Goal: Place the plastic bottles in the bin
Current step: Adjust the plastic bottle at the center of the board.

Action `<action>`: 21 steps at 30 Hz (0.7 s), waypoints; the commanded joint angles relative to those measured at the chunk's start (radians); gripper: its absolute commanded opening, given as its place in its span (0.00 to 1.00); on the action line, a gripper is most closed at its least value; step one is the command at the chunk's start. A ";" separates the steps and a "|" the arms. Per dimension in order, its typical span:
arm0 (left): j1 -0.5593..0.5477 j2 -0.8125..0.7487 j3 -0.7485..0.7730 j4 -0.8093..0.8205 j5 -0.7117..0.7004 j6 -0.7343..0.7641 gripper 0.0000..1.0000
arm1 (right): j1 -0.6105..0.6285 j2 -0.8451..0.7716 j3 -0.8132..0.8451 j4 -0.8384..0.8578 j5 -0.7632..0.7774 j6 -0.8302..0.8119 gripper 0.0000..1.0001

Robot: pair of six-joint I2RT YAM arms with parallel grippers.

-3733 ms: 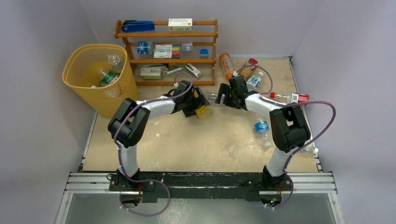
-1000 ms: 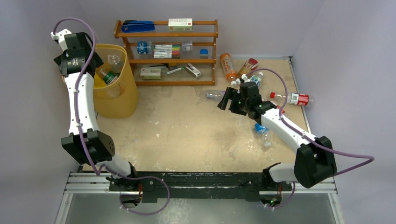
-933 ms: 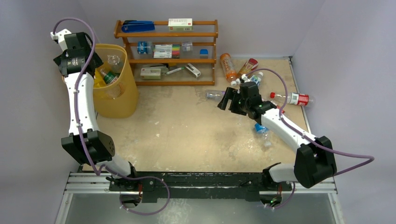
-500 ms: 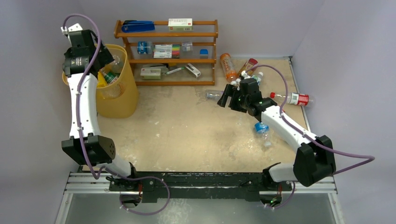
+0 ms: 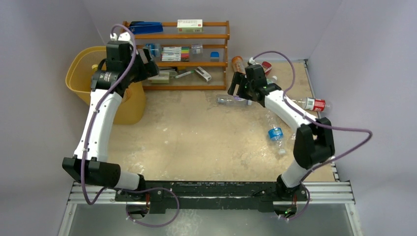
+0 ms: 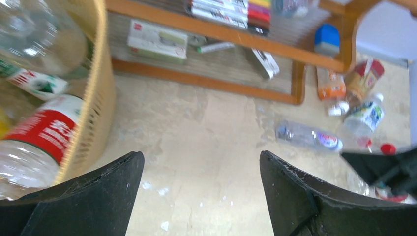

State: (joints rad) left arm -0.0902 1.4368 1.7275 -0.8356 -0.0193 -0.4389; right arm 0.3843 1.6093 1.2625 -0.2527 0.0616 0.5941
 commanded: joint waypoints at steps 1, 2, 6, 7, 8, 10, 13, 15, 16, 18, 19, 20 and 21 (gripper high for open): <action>-0.065 -0.073 -0.106 0.082 0.036 -0.041 0.88 | -0.019 0.148 0.174 0.004 0.056 -0.059 0.83; -0.080 -0.082 -0.135 0.093 0.038 -0.044 0.88 | -0.020 0.185 0.219 -0.005 0.058 -0.066 0.81; -0.145 -0.116 -0.247 0.115 0.016 -0.049 0.88 | -0.021 0.327 0.377 -0.037 0.064 -0.078 0.67; -0.156 -0.123 -0.267 0.119 0.010 -0.051 0.88 | -0.020 0.355 0.406 -0.043 0.065 -0.080 0.65; -0.165 -0.130 -0.288 0.125 0.008 -0.052 0.88 | -0.021 0.383 0.430 -0.049 0.066 -0.080 0.64; -0.182 -0.138 -0.318 0.134 0.001 -0.055 0.88 | -0.021 0.428 0.467 -0.062 0.067 -0.080 0.62; -0.197 -0.140 -0.343 0.143 -0.002 -0.054 0.88 | -0.021 0.480 0.486 -0.068 0.080 -0.080 0.59; -0.204 -0.140 -0.356 0.150 -0.001 -0.055 0.88 | -0.021 0.500 0.484 -0.073 0.085 -0.079 0.59; -0.207 -0.140 -0.361 0.155 -0.001 -0.056 0.88 | -0.021 0.506 0.475 -0.071 0.086 -0.078 0.59; -0.219 -0.138 -0.372 0.164 -0.001 -0.060 0.88 | -0.021 0.510 0.451 -0.064 0.082 -0.074 0.59; -0.226 -0.135 -0.380 0.170 0.000 -0.062 0.88 | -0.021 0.509 0.436 -0.060 0.079 -0.072 0.59; -0.235 -0.134 -0.386 0.175 0.002 -0.065 0.88 | -0.021 0.505 0.419 -0.053 0.075 -0.069 0.59; -0.246 -0.131 -0.393 0.183 0.003 -0.070 0.88 | -0.021 0.499 0.398 -0.047 0.072 -0.067 0.59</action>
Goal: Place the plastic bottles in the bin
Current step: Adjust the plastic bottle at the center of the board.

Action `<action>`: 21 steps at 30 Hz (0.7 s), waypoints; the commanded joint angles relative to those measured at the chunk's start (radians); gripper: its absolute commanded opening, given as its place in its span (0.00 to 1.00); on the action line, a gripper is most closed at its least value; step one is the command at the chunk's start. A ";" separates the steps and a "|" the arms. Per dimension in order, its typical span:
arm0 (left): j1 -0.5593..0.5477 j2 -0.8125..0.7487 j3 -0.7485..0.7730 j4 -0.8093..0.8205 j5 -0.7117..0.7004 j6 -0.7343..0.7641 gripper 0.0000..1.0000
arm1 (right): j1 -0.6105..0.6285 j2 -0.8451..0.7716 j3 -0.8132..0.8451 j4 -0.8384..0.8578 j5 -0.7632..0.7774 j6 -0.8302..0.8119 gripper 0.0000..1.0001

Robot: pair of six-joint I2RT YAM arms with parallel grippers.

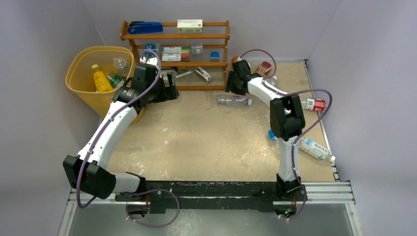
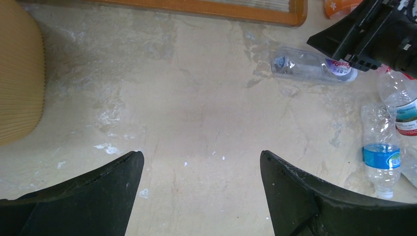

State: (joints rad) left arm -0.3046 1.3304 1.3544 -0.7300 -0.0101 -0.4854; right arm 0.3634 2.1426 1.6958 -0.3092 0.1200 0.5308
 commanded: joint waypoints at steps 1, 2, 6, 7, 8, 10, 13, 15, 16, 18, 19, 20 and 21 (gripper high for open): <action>-0.043 -0.021 -0.029 0.085 -0.002 -0.027 0.88 | 0.000 -0.045 -0.055 0.015 0.009 -0.001 0.59; -0.059 -0.018 -0.039 0.094 -0.001 -0.032 0.88 | 0.000 -0.057 -0.077 0.023 0.008 0.002 0.59; -0.139 -0.003 -0.102 0.143 0.000 -0.066 0.88 | 0.002 -0.119 -0.182 0.073 0.011 0.010 0.59; -0.156 0.000 -0.126 0.162 0.010 -0.080 0.88 | 0.002 -0.137 -0.213 0.088 0.002 0.009 0.59; -0.170 0.001 -0.158 0.196 0.029 -0.097 0.88 | 0.003 -0.157 -0.243 0.100 -0.006 0.009 0.59; -0.201 0.000 -0.221 0.244 0.037 -0.129 0.88 | 0.004 -0.195 -0.306 0.120 -0.021 0.018 0.59; -0.248 -0.003 -0.311 0.330 0.046 -0.189 0.88 | 0.011 -0.262 -0.394 0.143 -0.033 0.034 0.60; -0.281 -0.001 -0.374 0.420 0.081 -0.252 0.88 | 0.016 -0.308 -0.463 0.155 -0.038 0.044 0.61; -0.297 0.003 -0.406 0.472 0.092 -0.287 0.88 | 0.019 -0.332 -0.492 0.160 -0.040 0.050 0.61; -0.333 0.017 -0.465 0.578 0.113 -0.373 0.89 | 0.024 -0.388 -0.551 0.168 -0.046 0.061 0.61; -0.352 0.028 -0.492 0.639 0.118 -0.415 0.89 | 0.027 -0.411 -0.577 0.171 -0.049 0.066 0.61; -0.373 0.039 -0.512 0.689 0.118 -0.458 0.89 | 0.029 -0.430 -0.603 0.177 -0.052 0.070 0.61; -0.393 0.053 -0.526 0.735 0.112 -0.492 0.89 | 0.031 -0.452 -0.628 0.183 -0.057 0.074 0.61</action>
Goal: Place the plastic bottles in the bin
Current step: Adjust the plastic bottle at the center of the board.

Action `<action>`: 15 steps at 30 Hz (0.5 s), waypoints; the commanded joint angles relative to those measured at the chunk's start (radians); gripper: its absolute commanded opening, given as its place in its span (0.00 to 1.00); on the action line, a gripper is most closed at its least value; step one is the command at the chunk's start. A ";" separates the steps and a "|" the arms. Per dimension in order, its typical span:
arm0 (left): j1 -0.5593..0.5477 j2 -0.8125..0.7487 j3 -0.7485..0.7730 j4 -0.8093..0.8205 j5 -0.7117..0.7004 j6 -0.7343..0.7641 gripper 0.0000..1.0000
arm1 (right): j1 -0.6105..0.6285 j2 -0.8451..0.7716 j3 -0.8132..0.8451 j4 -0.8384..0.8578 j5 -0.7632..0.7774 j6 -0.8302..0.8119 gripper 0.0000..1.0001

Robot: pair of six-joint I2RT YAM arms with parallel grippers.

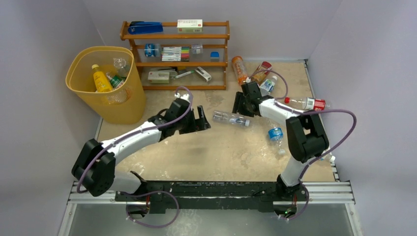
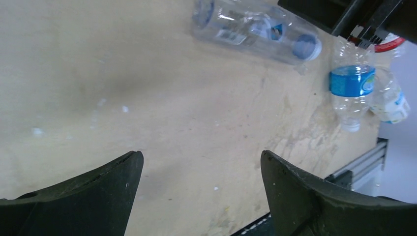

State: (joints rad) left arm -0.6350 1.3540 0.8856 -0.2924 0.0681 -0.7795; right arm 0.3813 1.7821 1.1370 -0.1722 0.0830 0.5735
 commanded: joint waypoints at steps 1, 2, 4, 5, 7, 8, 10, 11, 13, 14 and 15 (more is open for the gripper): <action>-0.081 0.046 -0.066 0.334 0.023 -0.244 0.89 | 0.015 -0.108 -0.090 0.052 -0.025 0.035 0.62; -0.097 0.060 -0.074 0.370 0.013 -0.278 0.90 | 0.020 -0.125 -0.109 0.056 -0.029 0.040 0.62; -0.126 0.094 -0.082 0.455 0.001 -0.335 0.90 | 0.032 -0.153 -0.142 0.067 -0.044 0.052 0.62; -0.139 0.110 -0.083 0.483 -0.014 -0.358 0.90 | 0.039 -0.165 -0.159 0.076 -0.054 0.058 0.62; -0.156 0.153 -0.083 0.512 -0.046 -0.392 0.90 | 0.056 -0.187 -0.192 0.087 -0.073 0.074 0.62; -0.158 0.169 -0.090 0.533 -0.054 -0.413 0.90 | 0.065 -0.196 -0.207 0.093 -0.084 0.082 0.62; -0.161 0.195 -0.112 0.596 -0.061 -0.465 0.90 | 0.085 -0.218 -0.234 0.108 -0.109 0.105 0.62; -0.162 0.207 -0.122 0.623 -0.065 -0.492 0.90 | 0.093 -0.231 -0.248 0.117 -0.122 0.123 0.62; -0.167 0.224 -0.137 0.662 -0.075 -0.537 0.90 | 0.107 -0.258 -0.280 0.131 -0.146 0.151 0.62; -0.170 0.226 -0.141 0.667 -0.086 -0.550 0.90 | 0.112 -0.272 -0.297 0.139 -0.156 0.163 0.62; -0.172 0.227 -0.147 0.670 -0.099 -0.560 0.91 | 0.116 -0.288 -0.311 0.144 -0.171 0.175 0.61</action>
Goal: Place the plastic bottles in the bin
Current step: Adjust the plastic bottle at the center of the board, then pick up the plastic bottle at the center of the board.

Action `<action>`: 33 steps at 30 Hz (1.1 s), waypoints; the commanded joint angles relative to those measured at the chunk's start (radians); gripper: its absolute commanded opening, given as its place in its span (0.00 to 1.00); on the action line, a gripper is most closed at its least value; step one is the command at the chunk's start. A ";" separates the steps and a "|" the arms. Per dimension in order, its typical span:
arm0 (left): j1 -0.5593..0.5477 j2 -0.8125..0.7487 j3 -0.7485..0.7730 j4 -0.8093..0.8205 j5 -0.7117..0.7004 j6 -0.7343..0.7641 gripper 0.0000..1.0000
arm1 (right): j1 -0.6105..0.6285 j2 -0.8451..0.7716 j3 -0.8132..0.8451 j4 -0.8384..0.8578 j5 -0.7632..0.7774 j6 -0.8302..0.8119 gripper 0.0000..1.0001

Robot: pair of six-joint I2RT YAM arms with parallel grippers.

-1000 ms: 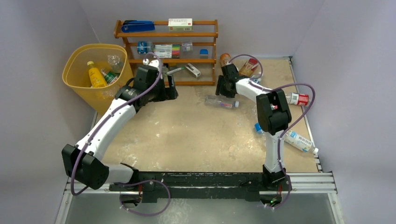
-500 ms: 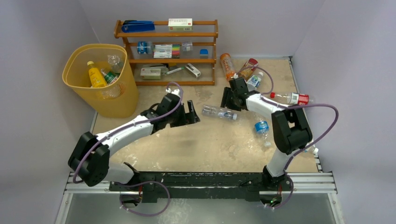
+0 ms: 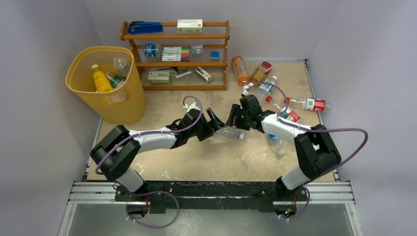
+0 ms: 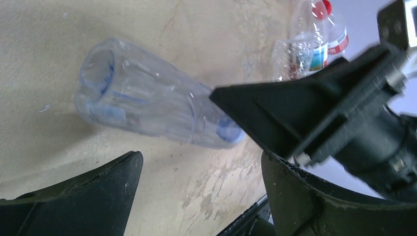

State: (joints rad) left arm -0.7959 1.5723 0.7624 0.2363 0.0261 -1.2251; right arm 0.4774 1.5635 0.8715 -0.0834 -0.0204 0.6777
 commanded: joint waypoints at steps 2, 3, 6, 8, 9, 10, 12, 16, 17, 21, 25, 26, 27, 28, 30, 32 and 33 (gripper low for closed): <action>-0.012 0.005 -0.041 0.150 -0.079 -0.133 0.91 | 0.024 -0.100 -0.072 0.063 -0.090 0.091 0.62; -0.012 0.001 -0.053 0.150 -0.090 -0.143 0.91 | 0.024 -0.120 -0.085 0.067 -0.101 0.101 0.62; -0.012 -0.006 -0.072 0.150 -0.109 -0.154 0.91 | 0.028 -0.187 -0.120 0.076 -0.134 0.132 0.61; -0.012 -0.003 -0.074 0.146 -0.111 -0.156 0.91 | 0.031 -0.237 -0.140 0.074 -0.147 0.151 0.61; -0.012 0.001 -0.072 0.146 -0.110 -0.158 0.91 | 0.033 -0.257 -0.151 0.076 -0.153 0.160 0.61; -0.012 0.005 -0.071 0.146 -0.109 -0.161 0.91 | 0.033 -0.272 -0.169 0.076 -0.158 0.167 0.60; -0.012 0.020 -0.063 0.141 -0.107 -0.158 0.91 | 0.035 -0.296 -0.194 0.081 -0.165 0.178 0.60; -0.012 0.056 -0.028 0.121 -0.097 -0.144 0.91 | 0.040 -0.321 -0.241 0.104 -0.176 0.192 0.60; -0.012 0.072 -0.012 0.114 -0.090 -0.138 0.91 | 0.042 -0.325 -0.252 0.110 -0.181 0.199 0.60; -0.012 0.128 0.047 0.089 -0.069 -0.119 0.91 | 0.056 -0.334 -0.279 0.124 -0.172 0.207 0.60; -0.012 0.173 0.087 0.064 -0.076 -0.097 0.91 | 0.056 -0.355 -0.261 0.091 -0.144 0.189 0.60; -0.012 0.187 0.100 0.057 -0.072 -0.093 0.91 | 0.056 -0.362 -0.256 0.084 -0.141 0.188 0.60; -0.012 0.204 0.111 0.054 -0.066 -0.090 0.91 | 0.056 -0.367 -0.252 0.077 -0.141 0.185 0.60; -0.012 0.220 0.121 0.052 -0.059 -0.087 0.91 | 0.057 -0.372 -0.248 0.073 -0.141 0.185 0.60; -0.012 0.252 0.144 0.041 -0.052 -0.078 0.91 | 0.057 -0.386 -0.251 0.070 -0.145 0.188 0.60; -0.012 0.288 0.165 0.039 -0.037 -0.061 0.91 | 0.058 -0.405 -0.253 0.063 -0.144 0.191 0.60; -0.012 0.306 0.179 0.028 -0.032 -0.047 0.91 | 0.059 -0.417 -0.253 0.055 -0.143 0.191 0.60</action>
State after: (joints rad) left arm -0.8021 1.8118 0.8883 0.2935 -0.0307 -1.3384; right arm 0.5301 1.1984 0.6113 -0.0086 -0.1749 0.8692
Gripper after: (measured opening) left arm 0.908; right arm 0.597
